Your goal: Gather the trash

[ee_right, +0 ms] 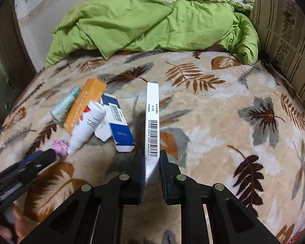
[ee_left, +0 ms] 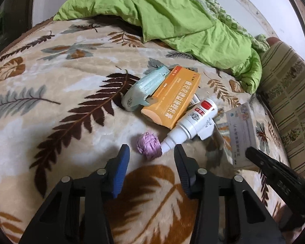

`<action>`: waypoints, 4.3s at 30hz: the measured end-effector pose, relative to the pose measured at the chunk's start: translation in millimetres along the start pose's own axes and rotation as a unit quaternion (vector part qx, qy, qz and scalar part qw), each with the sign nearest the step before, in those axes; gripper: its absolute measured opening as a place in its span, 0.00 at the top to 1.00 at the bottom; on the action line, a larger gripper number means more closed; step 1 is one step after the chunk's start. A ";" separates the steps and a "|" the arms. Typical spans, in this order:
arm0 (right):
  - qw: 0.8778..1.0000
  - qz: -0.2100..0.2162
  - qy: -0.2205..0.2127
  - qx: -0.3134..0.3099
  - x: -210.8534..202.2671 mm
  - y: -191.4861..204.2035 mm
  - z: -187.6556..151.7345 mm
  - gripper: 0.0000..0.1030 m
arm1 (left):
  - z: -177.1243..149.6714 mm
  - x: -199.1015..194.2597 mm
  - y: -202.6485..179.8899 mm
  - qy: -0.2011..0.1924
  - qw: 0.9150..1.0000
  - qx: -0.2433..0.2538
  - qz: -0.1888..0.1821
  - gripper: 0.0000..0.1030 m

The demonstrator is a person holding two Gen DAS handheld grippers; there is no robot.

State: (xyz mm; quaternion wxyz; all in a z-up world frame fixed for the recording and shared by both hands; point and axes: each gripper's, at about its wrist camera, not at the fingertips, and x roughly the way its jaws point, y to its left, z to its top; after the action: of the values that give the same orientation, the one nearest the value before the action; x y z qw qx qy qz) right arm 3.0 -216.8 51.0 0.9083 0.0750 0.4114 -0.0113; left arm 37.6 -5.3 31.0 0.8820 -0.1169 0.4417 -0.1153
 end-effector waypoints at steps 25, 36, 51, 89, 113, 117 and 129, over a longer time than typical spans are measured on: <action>0.997 0.070 -0.043 -0.010 -52.5 13.0 -36.7 0.86 | -16.0 -41.3 -2.9 -0.051 0.998 0.020 0.008 0.74; 0.991 0.106 -0.076 0.021 -95.8 -4.5 -63.6 0.86 | -43.0 -86.5 -9.3 -0.057 0.997 0.050 -0.013 0.74; 0.990 0.120 -0.076 0.005 -98.8 2.4 -69.5 0.86 | -75.5 -92.7 -23.7 -0.071 0.993 0.083 0.041 0.74; 0.990 0.121 -0.073 -0.002 -94.2 7.2 -67.8 0.86 | -79.0 -86.6 -28.1 -0.082 0.988 0.112 0.068 0.74; 0.990 0.120 -0.072 -0.005 -94.1 8.1 -68.0 0.86 | -76.6 -90.7 -28.4 -0.091 0.986 0.115 0.074 0.74; 0.990 0.120 -0.073 -0.005 -94.1 8.3 -68.2 0.86 | -76.0 -91.1 -27.3 -0.092 0.986 0.116 0.075 0.74; 0.990 0.120 -0.073 -0.005 -94.1 8.7 -68.2 0.86 | -69.7 -98.9 -24.3 -0.103 0.984 0.122 0.083 0.74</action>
State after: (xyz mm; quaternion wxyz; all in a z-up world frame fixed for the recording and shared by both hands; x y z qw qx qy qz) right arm -109.5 -202.2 78.3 0.9309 0.1183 0.3324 0.0944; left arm -78.7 -5.3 72.3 0.9370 0.0174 0.3391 -0.0819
